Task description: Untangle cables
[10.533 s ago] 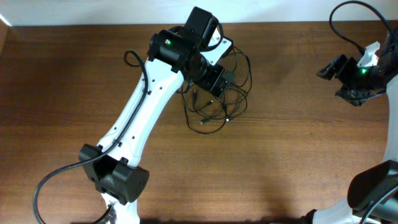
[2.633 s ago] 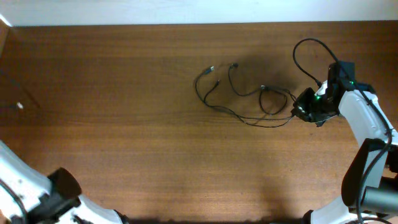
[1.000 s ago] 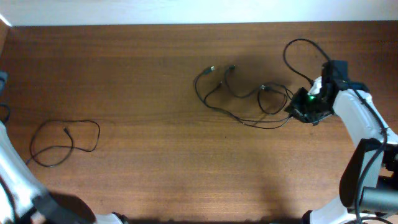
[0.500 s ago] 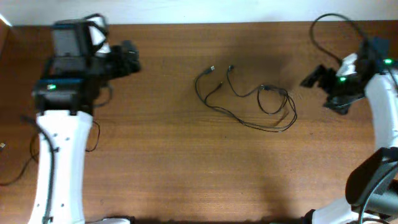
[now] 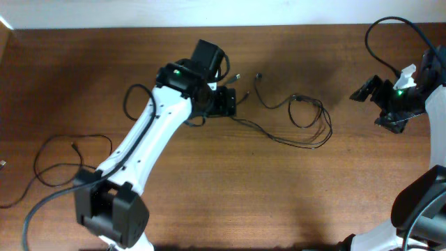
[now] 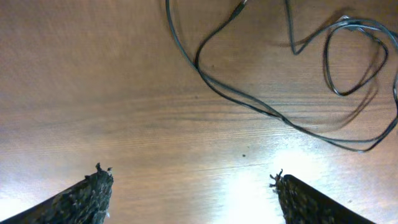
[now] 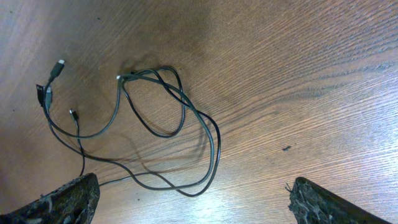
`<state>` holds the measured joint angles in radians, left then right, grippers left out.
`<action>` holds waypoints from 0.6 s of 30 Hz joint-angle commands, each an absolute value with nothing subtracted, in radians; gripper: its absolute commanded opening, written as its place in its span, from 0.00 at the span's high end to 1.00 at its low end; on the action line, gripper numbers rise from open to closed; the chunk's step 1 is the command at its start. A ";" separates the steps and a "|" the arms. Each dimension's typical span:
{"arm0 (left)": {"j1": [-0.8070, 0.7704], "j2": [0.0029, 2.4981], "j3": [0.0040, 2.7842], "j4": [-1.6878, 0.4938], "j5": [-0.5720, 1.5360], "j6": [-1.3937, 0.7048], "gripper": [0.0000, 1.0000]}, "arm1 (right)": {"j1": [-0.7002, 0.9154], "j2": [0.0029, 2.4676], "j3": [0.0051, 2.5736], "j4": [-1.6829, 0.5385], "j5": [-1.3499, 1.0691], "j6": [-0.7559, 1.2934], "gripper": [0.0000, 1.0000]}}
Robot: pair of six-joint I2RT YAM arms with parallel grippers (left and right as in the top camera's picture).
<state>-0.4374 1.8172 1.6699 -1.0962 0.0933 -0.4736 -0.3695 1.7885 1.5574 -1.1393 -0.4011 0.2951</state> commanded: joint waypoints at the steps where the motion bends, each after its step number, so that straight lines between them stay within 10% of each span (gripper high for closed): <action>1: -0.463 1.887 1.671 -1.080 0.177 -0.725 0.06 | -0.366 1.789 1.547 -1.141 -0.406 0.284 0.01; 14: -0.541 2.157 1.671 -0.847 0.195 -1.110 0.17 | -0.366 1.789 1.547 -1.156 -0.406 0.265 0.01; 18: -0.550 2.196 1.671 -0.856 0.194 -1.102 0.50 | -0.366 1.789 1.547 -1.156 -0.406 0.265 0.01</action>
